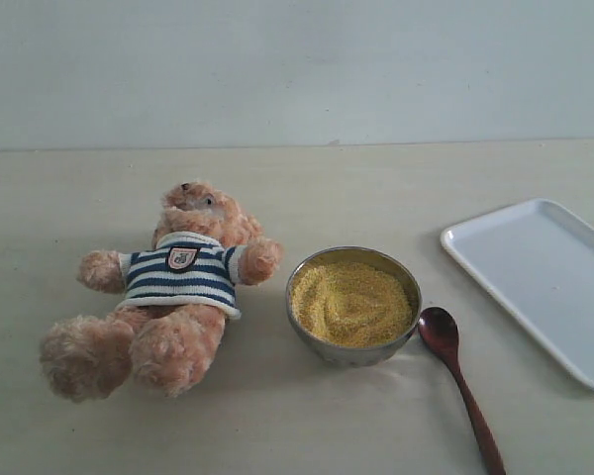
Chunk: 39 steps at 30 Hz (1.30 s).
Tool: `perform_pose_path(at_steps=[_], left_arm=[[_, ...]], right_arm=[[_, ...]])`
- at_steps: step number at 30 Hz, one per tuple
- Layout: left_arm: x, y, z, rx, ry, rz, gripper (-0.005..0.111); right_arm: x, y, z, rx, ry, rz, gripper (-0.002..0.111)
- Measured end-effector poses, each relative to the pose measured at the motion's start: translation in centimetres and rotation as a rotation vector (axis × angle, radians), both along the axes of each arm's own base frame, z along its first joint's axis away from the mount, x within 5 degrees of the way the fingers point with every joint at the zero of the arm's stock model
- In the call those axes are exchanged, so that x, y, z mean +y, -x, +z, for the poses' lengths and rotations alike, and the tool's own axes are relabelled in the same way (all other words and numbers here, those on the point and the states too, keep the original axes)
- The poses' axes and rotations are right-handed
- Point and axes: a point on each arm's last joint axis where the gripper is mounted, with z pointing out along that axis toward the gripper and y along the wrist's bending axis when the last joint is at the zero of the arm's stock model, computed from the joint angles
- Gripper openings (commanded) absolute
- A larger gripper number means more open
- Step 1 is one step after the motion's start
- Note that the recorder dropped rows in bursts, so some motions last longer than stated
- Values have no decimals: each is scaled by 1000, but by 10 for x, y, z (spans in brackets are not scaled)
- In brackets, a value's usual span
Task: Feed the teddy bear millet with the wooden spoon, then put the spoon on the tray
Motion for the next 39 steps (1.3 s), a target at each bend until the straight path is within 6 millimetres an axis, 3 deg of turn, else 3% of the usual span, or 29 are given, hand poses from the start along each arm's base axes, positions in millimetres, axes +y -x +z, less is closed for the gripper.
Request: perform_pose_path(at_steps=[4, 7, 12, 15, 19, 26, 28, 39], left_arm=[[-2, -68, -6, 468, -103, -102, 5], [-13, -104, -13, 725, -148, -307, 5], [-46, -143, -28, 853, 24, -748, 5], [-54, -157, -46, 872, 112, -821, 6], [-54, -167, -68, 905, 128, -837, 19], [-54, -173, -87, 938, 134, -846, 73], [-54, -174, -90, 949, 139, -847, 81], [-56, -165, -123, 993, 149, -906, 84]], right_arm=[[2, -1, -3, 33, -21, 21, 0], [4, -2, -8, 75, -60, 50, 0], [11, -3, -22, 231, -99, 127, 0], [14, -3, -29, 306, -112, 163, 0], [16, -2, -31, 338, -117, 178, 0], [16, -2, -32, 341, -119, 179, 0], [16, -2, -32, 343, -121, 180, 0], [16, -2, -32, 343, -124, 181, 0]])
